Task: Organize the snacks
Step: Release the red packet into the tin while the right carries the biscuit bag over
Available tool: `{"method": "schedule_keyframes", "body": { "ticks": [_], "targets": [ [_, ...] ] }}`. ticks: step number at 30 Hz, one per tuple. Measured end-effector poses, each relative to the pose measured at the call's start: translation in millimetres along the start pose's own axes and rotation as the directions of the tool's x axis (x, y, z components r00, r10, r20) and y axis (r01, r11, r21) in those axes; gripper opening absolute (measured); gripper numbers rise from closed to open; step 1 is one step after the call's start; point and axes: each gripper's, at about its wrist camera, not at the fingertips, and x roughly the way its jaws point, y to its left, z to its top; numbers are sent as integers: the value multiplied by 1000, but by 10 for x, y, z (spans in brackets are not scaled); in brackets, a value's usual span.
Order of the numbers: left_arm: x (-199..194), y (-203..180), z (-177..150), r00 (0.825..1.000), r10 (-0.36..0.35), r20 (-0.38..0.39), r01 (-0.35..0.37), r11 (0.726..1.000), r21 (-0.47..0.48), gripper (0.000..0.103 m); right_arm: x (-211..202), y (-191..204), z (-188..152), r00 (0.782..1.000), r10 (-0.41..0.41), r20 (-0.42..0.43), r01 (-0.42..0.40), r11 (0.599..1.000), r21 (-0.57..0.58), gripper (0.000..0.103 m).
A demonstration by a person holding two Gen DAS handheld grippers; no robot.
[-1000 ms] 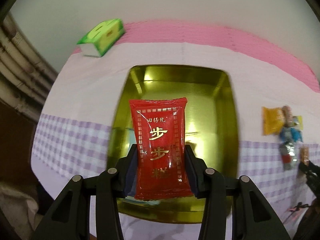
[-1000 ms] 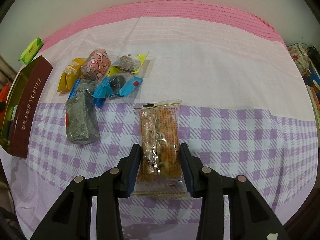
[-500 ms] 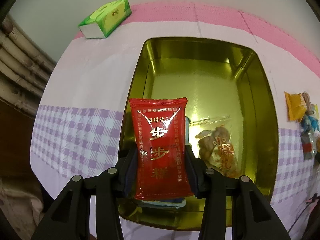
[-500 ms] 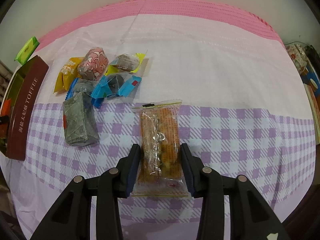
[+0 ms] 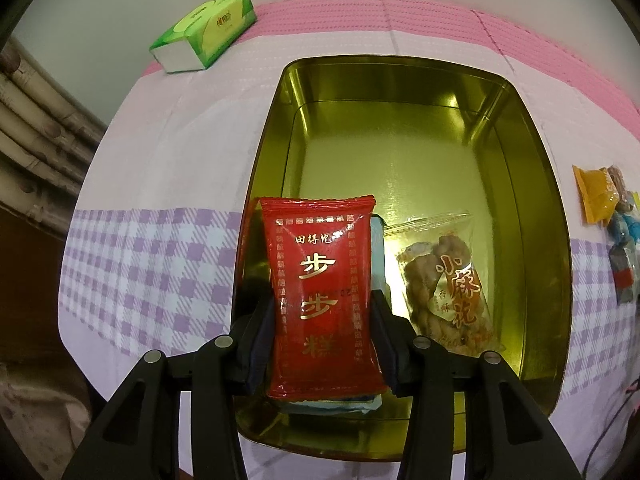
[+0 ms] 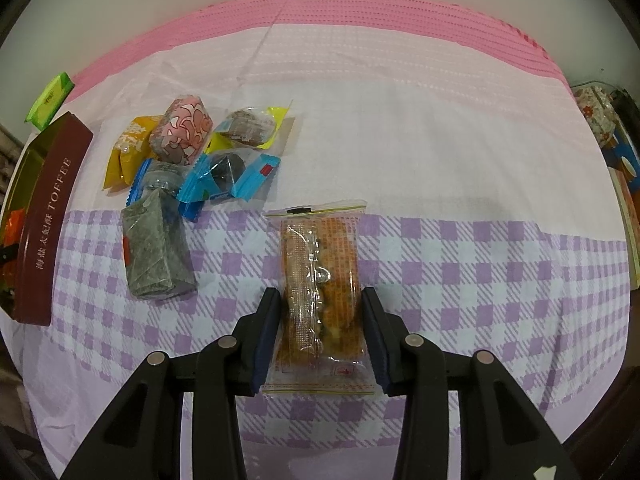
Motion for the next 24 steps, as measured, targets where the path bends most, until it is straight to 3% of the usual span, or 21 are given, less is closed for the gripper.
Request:
{"method": "schedule_keyframes", "body": {
  "ticks": [14,20,24],
  "targets": [
    [-50,5,-22,999,-11,30,12,1000,-11,50,-94,-13,29,1000,-25,17,24,998,56,34],
    [-202,68,-14,993,-47,104,51,998,-40,58,-381,39,66,995,-54,88,48,997,63,34],
    [-325,146,-30,982,-85,166,99,992,-77,60,-592,233,98,990,-24,136,19,999,38,34]
  ]
}}
